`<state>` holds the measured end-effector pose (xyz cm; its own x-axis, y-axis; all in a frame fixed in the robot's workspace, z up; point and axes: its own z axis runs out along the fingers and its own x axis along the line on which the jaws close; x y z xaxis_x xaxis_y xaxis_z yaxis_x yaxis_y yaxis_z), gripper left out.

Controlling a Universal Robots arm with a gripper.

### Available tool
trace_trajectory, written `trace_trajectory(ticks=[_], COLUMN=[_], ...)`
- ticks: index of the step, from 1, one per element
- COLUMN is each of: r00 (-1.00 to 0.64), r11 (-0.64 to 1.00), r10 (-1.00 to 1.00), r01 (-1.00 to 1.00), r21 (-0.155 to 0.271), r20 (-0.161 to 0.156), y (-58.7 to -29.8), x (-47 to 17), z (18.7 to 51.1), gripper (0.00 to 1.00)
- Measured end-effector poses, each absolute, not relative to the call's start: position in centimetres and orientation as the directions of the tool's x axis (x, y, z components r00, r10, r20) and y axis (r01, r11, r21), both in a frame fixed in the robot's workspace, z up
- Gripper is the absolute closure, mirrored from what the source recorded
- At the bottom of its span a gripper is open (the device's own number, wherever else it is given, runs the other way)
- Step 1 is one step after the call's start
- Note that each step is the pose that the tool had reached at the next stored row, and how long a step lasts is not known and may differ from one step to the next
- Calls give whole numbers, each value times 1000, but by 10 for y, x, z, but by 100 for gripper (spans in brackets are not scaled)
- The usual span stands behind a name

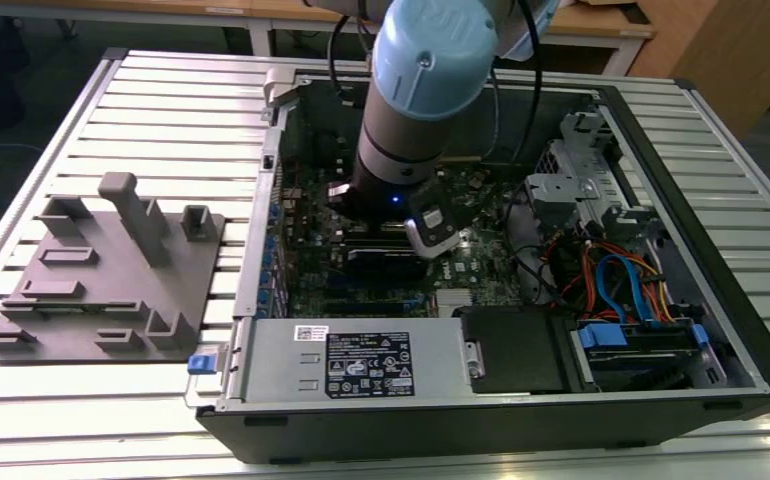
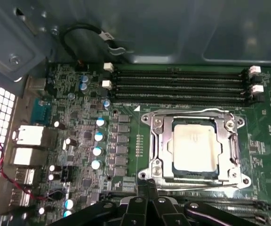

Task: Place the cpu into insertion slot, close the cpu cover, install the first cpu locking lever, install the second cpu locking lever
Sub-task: 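Install the second cpu locking lever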

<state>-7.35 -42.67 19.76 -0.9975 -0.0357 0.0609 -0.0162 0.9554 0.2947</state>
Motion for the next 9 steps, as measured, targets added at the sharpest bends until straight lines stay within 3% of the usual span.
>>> trace_trajectory(ticks=[9], r00=[-998], r11=[950], r10=[-36], r01=[-16], r21=[311], r20=[60], y=[-428], x=[-73], z=[193], gripper=[90])
